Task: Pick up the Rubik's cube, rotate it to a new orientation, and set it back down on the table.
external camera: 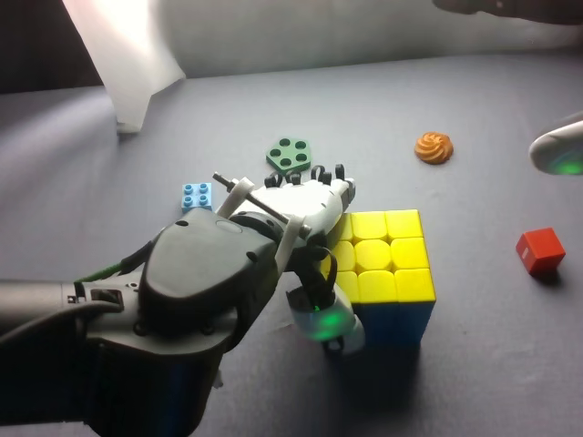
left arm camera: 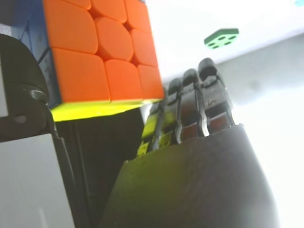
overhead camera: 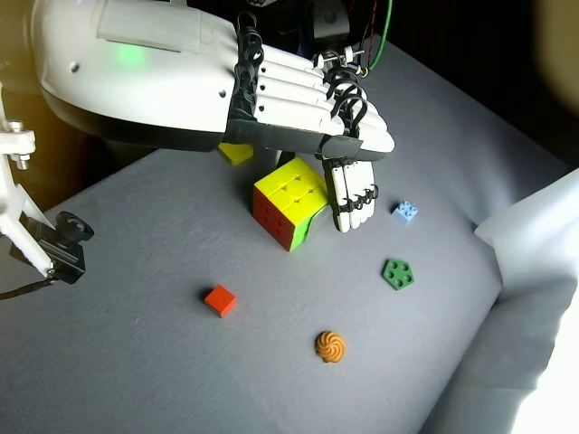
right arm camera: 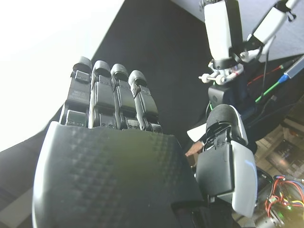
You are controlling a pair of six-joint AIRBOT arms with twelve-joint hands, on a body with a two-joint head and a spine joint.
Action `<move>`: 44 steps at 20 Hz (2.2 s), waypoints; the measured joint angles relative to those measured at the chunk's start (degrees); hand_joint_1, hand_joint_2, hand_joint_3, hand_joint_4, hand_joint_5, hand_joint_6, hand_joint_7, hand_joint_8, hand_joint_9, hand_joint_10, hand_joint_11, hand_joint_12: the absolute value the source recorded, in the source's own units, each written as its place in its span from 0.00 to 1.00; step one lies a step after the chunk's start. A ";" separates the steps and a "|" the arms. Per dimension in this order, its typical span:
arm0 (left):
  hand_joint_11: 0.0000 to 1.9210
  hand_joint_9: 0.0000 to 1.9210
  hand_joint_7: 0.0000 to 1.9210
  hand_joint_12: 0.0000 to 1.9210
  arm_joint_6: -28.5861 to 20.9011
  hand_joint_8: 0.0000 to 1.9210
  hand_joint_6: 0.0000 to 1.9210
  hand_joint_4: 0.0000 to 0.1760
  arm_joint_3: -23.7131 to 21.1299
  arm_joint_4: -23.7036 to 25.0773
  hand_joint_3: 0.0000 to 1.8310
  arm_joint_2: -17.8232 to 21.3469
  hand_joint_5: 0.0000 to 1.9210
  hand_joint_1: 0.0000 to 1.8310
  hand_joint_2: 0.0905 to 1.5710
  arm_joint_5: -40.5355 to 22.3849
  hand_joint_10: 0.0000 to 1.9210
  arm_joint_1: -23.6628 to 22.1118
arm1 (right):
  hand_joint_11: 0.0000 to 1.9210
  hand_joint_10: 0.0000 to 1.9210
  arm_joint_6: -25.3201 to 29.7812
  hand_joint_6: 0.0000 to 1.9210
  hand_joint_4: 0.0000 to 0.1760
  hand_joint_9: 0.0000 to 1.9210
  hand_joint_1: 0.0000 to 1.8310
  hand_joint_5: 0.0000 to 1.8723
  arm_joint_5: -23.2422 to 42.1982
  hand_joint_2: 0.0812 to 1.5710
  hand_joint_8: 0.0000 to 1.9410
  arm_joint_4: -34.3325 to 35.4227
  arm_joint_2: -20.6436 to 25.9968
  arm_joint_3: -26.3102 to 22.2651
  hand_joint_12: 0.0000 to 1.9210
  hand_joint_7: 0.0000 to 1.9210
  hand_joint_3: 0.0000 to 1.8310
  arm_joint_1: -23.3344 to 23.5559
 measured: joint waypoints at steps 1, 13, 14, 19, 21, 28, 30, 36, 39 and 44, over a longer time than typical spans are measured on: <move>0.00 0.00 0.00 0.07 0.20 0.00 0.00 0.00 0.20 -0.26 0.00 -0.02 0.00 0.64 0.51 0.17 0.00 0.00 | 0.01 0.00 0.00 0.00 0.00 0.01 0.00 0.03 -0.04 0.68 0.00 -0.04 0.02 -0.22 0.01 0.02 0.00 0.00; 0.00 0.00 0.00 0.04 1.05 0.00 0.00 0.00 2.38 -1.79 0.00 -2.16 0.00 0.66 0.52 -0.22 0.00 0.24 | 0.01 0.00 0.00 0.00 0.00 0.01 0.00 0.03 0.11 0.72 0.00 -0.70 0.02 -1.14 0.01 0.02 0.01 -0.02; 0.00 0.00 0.00 0.02 1.03 0.00 0.00 0.00 2.62 -1.79 0.01 -2.19 0.00 0.67 0.53 0.04 0.00 0.35 | 0.00 0.00 0.00 0.00 0.00 0.00 0.00 0.02 0.07 0.72 0.00 -0.70 0.02 -1.18 0.01 0.02 0.01 -0.04; 0.00 0.00 0.00 0.02 1.05 0.00 0.00 0.00 2.86 -1.33 0.00 -2.75 0.00 0.66 0.53 0.02 0.00 0.42 | 0.01 0.00 0.00 0.00 0.00 0.01 0.00 0.04 0.09 0.73 0.01 -0.85 0.02 -1.49 0.02 0.04 0.00 -0.04; 0.00 0.00 0.00 0.03 1.05 0.00 0.00 0.00 2.86 -1.27 0.00 -2.82 0.00 0.66 0.53 0.02 0.00 0.44 | 0.00 0.00 0.02 0.00 0.00 0.00 0.00 0.02 0.09 0.73 0.00 -1.27 0.00 -1.66 0.00 0.02 0.00 -0.07; 0.01 0.28 0.31 0.69 1.20 0.05 0.05 0.00 3.04 -0.70 0.01 -2.86 0.29 0.58 0.71 0.17 0.10 0.48 | 0.01 0.00 0.00 0.00 0.00 0.01 0.00 0.03 0.15 0.73 0.00 -1.75 0.02 -1.77 0.00 0.03 0.00 -0.07; 0.18 0.37 0.42 0.75 1.22 0.61 0.70 0.00 3.04 -0.11 0.00 -2.86 0.32 0.63 0.81 0.20 0.42 0.48 | 0.01 0.00 0.00 0.00 0.00 0.01 0.00 0.03 0.17 0.73 0.00 -1.77 0.02 -1.77 0.01 0.03 0.00 -0.07; 0.22 0.32 0.35 0.91 1.22 0.79 0.67 0.00 3.08 -0.04 0.00 -2.89 0.42 0.63 0.79 0.28 0.77 0.42 | 0.01 0.00 0.00 0.00 0.00 0.01 0.00 0.03 0.33 0.73 0.00 -2.19 0.02 -1.77 0.01 0.03 0.00 -0.07; 0.22 0.30 0.39 0.96 1.20 0.76 0.56 0.00 3.08 0.26 0.00 -2.89 0.48 0.65 0.75 0.42 0.82 0.42 | 0.02 0.00 -0.02 0.00 0.00 0.02 0.00 0.04 0.83 0.72 0.00 -3.69 0.04 -1.77 0.01 0.03 0.00 -0.07; 0.16 0.28 0.37 0.93 1.31 0.73 0.62 0.00 3.02 0.42 0.00 -2.62 0.46 0.64 0.76 1.18 0.75 -0.15 | 0.02 0.00 -0.04 0.00 0.00 0.03 0.00 0.05 4.04 0.73 0.00 -10.01 0.48 -1.77 0.02 0.04 0.00 -0.07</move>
